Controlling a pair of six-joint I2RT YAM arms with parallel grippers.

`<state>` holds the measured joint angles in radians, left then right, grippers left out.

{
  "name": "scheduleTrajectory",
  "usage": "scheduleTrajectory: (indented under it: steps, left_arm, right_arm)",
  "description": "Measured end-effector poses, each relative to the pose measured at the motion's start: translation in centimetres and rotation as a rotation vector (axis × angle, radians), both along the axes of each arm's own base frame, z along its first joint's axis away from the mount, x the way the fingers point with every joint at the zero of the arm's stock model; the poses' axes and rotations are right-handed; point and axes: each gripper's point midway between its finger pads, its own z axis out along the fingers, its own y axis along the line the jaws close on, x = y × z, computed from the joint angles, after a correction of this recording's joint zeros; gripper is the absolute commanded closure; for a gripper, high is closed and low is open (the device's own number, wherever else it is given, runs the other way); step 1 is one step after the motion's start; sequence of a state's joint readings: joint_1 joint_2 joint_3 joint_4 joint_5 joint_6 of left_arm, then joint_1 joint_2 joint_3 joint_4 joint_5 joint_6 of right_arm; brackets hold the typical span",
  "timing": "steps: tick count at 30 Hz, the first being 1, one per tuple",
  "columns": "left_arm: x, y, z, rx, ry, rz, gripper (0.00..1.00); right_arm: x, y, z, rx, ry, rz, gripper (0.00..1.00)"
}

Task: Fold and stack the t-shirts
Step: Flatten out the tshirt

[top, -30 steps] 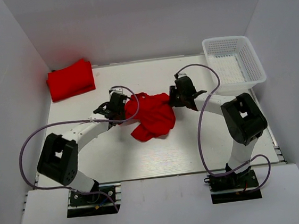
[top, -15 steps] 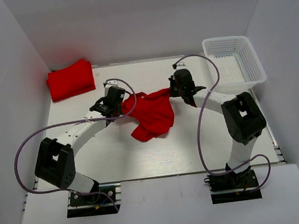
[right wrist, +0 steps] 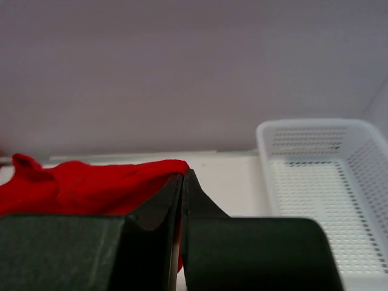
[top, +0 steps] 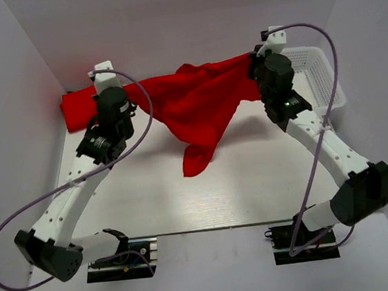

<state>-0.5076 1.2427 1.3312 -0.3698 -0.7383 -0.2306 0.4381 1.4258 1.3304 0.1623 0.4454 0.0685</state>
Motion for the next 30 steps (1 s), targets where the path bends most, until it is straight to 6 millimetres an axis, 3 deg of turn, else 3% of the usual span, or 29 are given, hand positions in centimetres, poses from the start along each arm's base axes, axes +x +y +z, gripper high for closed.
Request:
scheduleTrajectory:
  steps: [4,8,11,15,19,20,22,25,30]
  left_arm:
    - [-2.8,2.8,5.9,-0.007,-0.151,0.058,1.00]
    - [-6.6,5.5,11.6,-0.030,-0.303,0.080,1.00]
    - [-9.7,6.9,16.0,-0.059,-0.423,0.055,1.00]
    - [-13.7,7.5,21.2,-0.086,-0.576,-0.040,1.00]
    - [-17.0,7.4,25.8,-0.092,-0.700,-0.147,1.00]
    - [-17.6,7.4,26.6,-0.092,-0.723,-0.167,1.00]
    - [-18.5,7.1,27.8,-0.086,-0.756,-0.207,1.00]
    - [-19.1,6.6,28.6,-0.072,-0.778,-0.250,1.00]
    - [-17.6,5.6,28.1,-0.046,-0.748,-0.263,1.00]
  right_arm:
    - [-2.4,-3.8,4.9,-0.030,-0.097,-0.112,1.00]
    - [-6.1,-7.2,9.7,-0.048,-0.197,-0.195,1.00]
    - [-9.3,-9.0,14.6,-0.040,-0.303,-0.222,1.00]
    - [-13.9,-11.2,21.5,-0.020,-0.458,-0.248,1.00]
    - [-18.0,-12.9,26.4,-0.008,-0.578,-0.261,1.00]
    - [-18.1,-12.9,26.6,-0.018,-0.582,-0.258,1.00]
    - [-20.1,-13.6,28.8,-0.008,-0.638,-0.260,1.00]
    - [-21.5,-13.9,30.3,-0.012,-0.679,-0.254,1.00]
    - [-21.1,-13.8,29.9,-0.030,-0.672,-0.254,1.00]
